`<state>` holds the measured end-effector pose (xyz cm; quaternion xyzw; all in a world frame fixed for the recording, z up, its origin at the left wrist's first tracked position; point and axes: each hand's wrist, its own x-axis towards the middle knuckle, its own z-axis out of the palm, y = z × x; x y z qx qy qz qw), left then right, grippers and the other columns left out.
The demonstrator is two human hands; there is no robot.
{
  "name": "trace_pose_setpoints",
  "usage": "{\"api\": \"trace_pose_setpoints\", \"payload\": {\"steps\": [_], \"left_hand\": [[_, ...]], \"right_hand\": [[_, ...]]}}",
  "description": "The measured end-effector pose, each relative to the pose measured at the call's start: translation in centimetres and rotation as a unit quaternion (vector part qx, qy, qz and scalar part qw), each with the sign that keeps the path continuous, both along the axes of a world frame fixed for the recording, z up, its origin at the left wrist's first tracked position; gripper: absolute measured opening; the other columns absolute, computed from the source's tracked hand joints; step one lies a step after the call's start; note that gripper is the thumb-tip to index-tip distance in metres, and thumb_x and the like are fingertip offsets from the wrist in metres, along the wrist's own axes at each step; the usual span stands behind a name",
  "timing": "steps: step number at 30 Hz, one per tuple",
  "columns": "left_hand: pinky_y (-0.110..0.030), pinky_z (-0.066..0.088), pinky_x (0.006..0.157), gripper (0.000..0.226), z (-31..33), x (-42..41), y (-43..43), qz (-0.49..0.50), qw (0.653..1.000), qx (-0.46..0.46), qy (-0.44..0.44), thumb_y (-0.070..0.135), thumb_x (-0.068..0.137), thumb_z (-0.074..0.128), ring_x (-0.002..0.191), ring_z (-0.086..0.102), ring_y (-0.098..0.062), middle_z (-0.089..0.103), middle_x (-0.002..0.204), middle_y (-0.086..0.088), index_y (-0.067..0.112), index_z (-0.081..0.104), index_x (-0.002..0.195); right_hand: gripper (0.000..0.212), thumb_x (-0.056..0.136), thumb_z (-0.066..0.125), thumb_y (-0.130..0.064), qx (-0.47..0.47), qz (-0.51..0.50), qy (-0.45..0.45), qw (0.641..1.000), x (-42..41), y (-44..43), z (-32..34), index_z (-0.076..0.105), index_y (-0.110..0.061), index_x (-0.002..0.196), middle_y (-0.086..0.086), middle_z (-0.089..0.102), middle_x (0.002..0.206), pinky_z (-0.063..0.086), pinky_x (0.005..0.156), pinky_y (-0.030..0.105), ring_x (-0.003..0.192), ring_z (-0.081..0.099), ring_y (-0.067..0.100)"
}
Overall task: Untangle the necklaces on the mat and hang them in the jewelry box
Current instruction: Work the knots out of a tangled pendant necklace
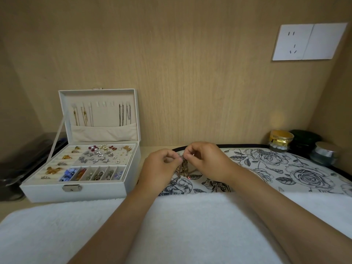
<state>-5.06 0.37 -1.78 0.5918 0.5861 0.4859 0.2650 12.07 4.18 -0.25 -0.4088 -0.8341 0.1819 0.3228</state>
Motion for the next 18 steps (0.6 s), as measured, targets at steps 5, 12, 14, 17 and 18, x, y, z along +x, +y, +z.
{"api": "trace_pose_setpoints", "payload": {"steps": [5, 12, 14, 17, 18], "left_hand": [[-0.028, 0.047, 0.061, 0.015, 0.9, 0.0, -0.6, -0.013, 0.994, -0.055, -0.093, 0.030, 0.086, 0.073, 0.058, 0.060, -0.007, 0.075, 0.071, 0.003, 0.023, 0.078, 0.074], [-0.027, 0.046, 0.057, 0.012, 1.1, 0.0, -0.6, 0.022, 0.996, -0.081, -0.029, 0.029, 0.078, 0.071, 0.047, 0.053, -0.008, 0.068, 0.057, 0.007, 0.024, 0.076, 0.068], [-0.023, 0.042, 0.058, 0.015, 1.3, 0.2, -0.8, 0.032, 0.995, -0.089, 0.005, 0.032, 0.078, 0.066, 0.044, 0.052, -0.005, 0.063, 0.051, 0.011, 0.023, 0.072, 0.067], [-0.025, 0.038, 0.055, 0.024, 1.8, 0.7, -0.9, 0.026, 0.991, -0.127, -0.018, 0.028, 0.084, 0.057, 0.048, 0.048, -0.011, 0.053, 0.046, 0.009, 0.018, 0.063, 0.063], [-0.025, 0.037, 0.055, 0.026, 2.1, 0.8, -0.9, 0.020, 0.989, -0.145, -0.035, 0.027, 0.085, 0.054, 0.050, 0.047, -0.013, 0.051, 0.047, 0.006, 0.016, 0.061, 0.063]], "right_hand": [[0.011, 0.097, 0.062, -0.021, -0.028, -0.007, 0.037, 0.999, -0.2, -0.2, 0.1, 0.071, -0.018, 0.091, -0.032, 0.060, 0.064, 0.038, 0.053, 0.011, 0.054, 0.052, -0.002], [0.010, 0.093, 0.066, -0.021, -0.041, -0.006, 0.044, 0.998, -0.4, -0.6, 0.3, 0.072, -0.018, 0.086, -0.028, 0.062, 0.064, 0.039, 0.053, 0.010, 0.055, 0.053, -0.004], [0.010, 0.093, 0.064, -0.020, -0.043, 0.002, 0.036, 0.998, -0.6, -0.8, 0.3, 0.070, -0.017, 0.085, -0.022, 0.062, 0.066, 0.039, 0.053, 0.012, 0.055, 0.052, -0.003], [0.011, 0.095, 0.059, -0.018, -0.062, 0.017, 0.037, 0.997, -1.0, -0.9, 0.2, 0.064, -0.019, 0.085, -0.021, 0.062, 0.067, 0.046, 0.054, 0.023, 0.058, 0.055, 0.006], [0.014, 0.096, 0.057, -0.018, -0.079, 0.020, 0.048, 0.996, -1.1, -1.0, 0.1, 0.062, -0.020, 0.084, -0.017, 0.062, 0.069, 0.050, 0.059, 0.030, 0.061, 0.058, 0.012]]}}
